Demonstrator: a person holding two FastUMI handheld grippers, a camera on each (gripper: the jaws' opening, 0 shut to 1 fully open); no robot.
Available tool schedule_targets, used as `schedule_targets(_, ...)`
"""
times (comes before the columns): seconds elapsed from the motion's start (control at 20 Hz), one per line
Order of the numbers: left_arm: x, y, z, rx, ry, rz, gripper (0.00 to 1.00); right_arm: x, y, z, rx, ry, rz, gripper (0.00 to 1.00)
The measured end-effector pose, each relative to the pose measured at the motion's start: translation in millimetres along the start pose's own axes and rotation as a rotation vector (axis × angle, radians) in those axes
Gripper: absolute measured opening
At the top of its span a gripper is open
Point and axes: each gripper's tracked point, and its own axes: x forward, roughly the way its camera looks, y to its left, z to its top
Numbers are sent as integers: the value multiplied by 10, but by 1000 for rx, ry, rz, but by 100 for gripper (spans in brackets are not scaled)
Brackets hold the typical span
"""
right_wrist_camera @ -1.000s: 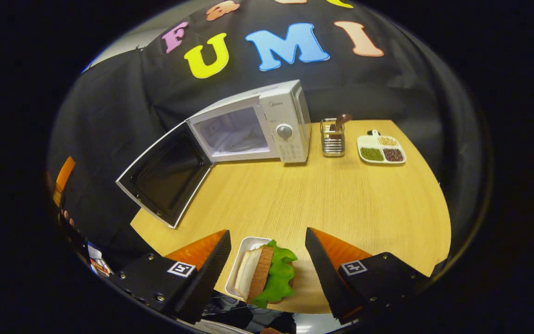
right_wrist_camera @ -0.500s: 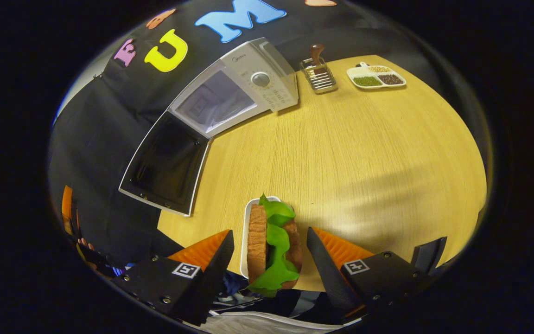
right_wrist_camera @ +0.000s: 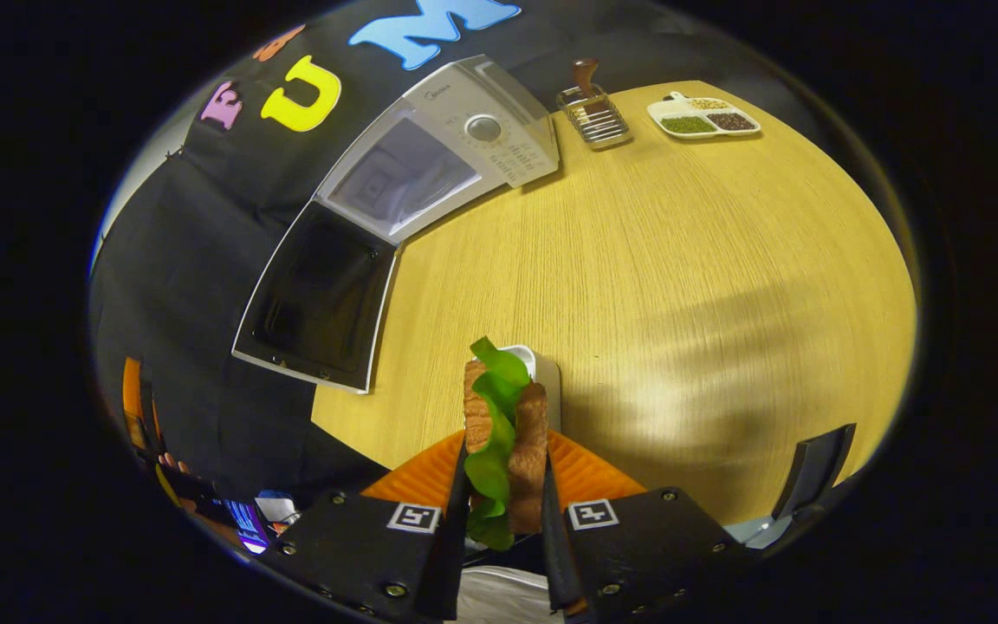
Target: Open the microwave oven with the left hand, put the food in, and close the microwave oven.
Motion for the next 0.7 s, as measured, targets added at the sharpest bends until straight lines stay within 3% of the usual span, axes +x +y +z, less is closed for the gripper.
schedule_targets(0.35,319,98,-106,-45,-7,-24,100,-104,422,301,-9,-105,46,39)
schedule_targets(0.55,712,170,-184,-71,-18,-70,100,41,725,575,-4,-177,59,39)
schedule_targets(0.6,838,226,-191,-78,-18,-73,93,88,800,657,4,-197,64,39)
schedule_targets(0.7,990,315,-212,-97,-20,-90,97,200,937,798,22,-230,73,39)
